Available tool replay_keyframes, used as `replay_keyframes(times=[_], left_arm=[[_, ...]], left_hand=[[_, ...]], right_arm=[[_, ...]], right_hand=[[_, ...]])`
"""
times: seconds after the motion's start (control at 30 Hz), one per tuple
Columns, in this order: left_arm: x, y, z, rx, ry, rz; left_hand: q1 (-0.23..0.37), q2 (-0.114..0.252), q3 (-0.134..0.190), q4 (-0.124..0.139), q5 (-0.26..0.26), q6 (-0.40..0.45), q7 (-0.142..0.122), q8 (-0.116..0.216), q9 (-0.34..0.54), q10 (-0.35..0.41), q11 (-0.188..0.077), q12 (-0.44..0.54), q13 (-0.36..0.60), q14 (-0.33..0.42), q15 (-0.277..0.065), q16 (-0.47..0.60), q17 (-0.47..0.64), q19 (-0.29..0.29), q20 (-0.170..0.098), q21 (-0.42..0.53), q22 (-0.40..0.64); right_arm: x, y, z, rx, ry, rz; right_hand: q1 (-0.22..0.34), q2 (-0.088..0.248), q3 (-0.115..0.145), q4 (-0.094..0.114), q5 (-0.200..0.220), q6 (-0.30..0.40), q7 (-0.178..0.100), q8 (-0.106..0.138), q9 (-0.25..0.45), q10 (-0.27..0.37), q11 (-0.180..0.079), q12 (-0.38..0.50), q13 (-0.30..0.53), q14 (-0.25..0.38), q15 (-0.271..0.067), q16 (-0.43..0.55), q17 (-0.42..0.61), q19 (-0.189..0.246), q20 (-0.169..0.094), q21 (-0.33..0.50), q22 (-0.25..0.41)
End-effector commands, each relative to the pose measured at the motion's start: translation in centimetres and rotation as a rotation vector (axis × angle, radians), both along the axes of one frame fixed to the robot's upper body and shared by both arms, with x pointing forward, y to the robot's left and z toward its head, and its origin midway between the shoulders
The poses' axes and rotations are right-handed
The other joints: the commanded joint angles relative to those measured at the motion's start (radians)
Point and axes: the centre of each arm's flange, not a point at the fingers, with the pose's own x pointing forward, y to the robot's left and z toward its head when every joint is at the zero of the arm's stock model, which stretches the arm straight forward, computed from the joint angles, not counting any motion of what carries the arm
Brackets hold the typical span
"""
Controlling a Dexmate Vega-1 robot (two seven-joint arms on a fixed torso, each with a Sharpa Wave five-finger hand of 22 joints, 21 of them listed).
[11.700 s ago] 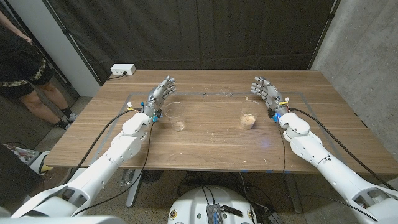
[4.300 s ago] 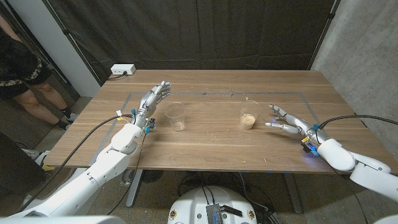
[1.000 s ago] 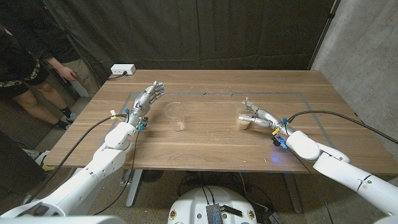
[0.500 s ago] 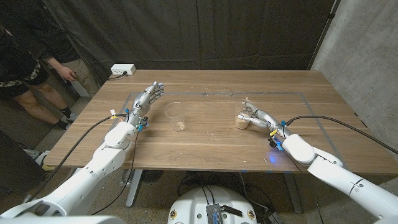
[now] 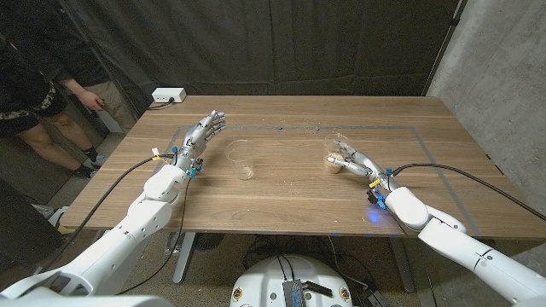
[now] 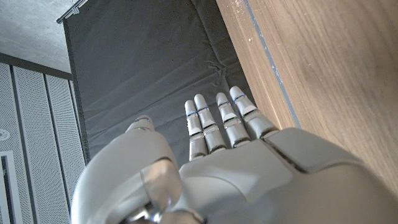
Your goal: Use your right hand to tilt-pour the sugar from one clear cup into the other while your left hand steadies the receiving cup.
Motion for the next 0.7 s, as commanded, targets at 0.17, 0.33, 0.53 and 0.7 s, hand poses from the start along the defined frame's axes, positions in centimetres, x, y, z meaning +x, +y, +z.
replay_keyframes(times=[0.17, 0.33, 0.53, 0.7], left_arm=[[0.29, -0.35, 0.43, 0.008, 0.003, 0.0], [0.3, -0.49, 0.65, 0.01, 0.002, 0.003], [0.35, -0.67, 0.81, 0.01, 0.001, 0.003], [0.32, -0.77, 0.94, 0.011, 0.001, 0.004]], left_hand=[[-0.005, -0.002, 0.011, -0.002, 0.005, 0.012, 0.0, -0.002, 0.004, 0.012, 0.001, -0.004, 0.006, 0.007, -0.093, 0.0, 0.001, 0.0, -0.003, -0.001, 0.003], [-0.005, -0.002, 0.012, -0.002, 0.005, 0.011, -0.001, -0.002, 0.004, 0.011, 0.004, -0.005, 0.006, 0.008, -0.094, 0.0, 0.001, 0.001, -0.003, -0.002, 0.003], [-0.005, -0.002, 0.013, -0.003, 0.005, 0.011, -0.001, -0.003, 0.004, 0.011, 0.0, -0.005, 0.007, 0.008, -0.094, -0.001, 0.001, 0.001, -0.004, -0.002, 0.003], [-0.006, -0.002, 0.014, -0.003, 0.004, 0.013, 0.0, -0.002, 0.004, 0.012, 0.001, -0.006, 0.007, 0.008, -0.095, -0.001, 0.001, 0.001, -0.004, -0.002, 0.003]], right_arm=[[0.35, -0.52, -0.23, 0.062, -0.019, 0.01], [0.42, -0.76, -0.23, 0.083, -0.032, 0.024], [0.49, -0.89, 0.1, 0.095, -0.048, 0.04], [0.36, -0.95, 0.35, 0.126, -0.063, 0.048]], right_hand=[[0.019, 0.006, 0.012, 0.0, -0.002, 0.018, -0.006, 0.012, 0.006, 0.017, -0.017, 0.015, 0.012, 0.021, -0.129, 0.008, 0.01, 0.018, -0.006, -0.007, 0.004], [0.027, 0.008, 0.014, -0.002, -0.004, 0.029, -0.008, 0.018, 0.008, 0.024, -0.023, 0.023, 0.018, 0.03, -0.14, 0.01, 0.014, 0.027, -0.013, -0.007, 0.005], [0.038, 0.01, 0.018, -0.004, -0.005, 0.04, -0.014, 0.025, 0.011, 0.034, -0.029, 0.033, 0.024, 0.041, -0.15, 0.013, 0.018, 0.044, -0.026, -0.004, 0.005], [0.043, 0.011, 0.019, -0.004, -0.006, 0.05, -0.018, 0.03, 0.012, 0.04, -0.034, 0.04, 0.028, 0.048, -0.157, 0.015, 0.021, 0.051, -0.031, -0.004, 0.005]])
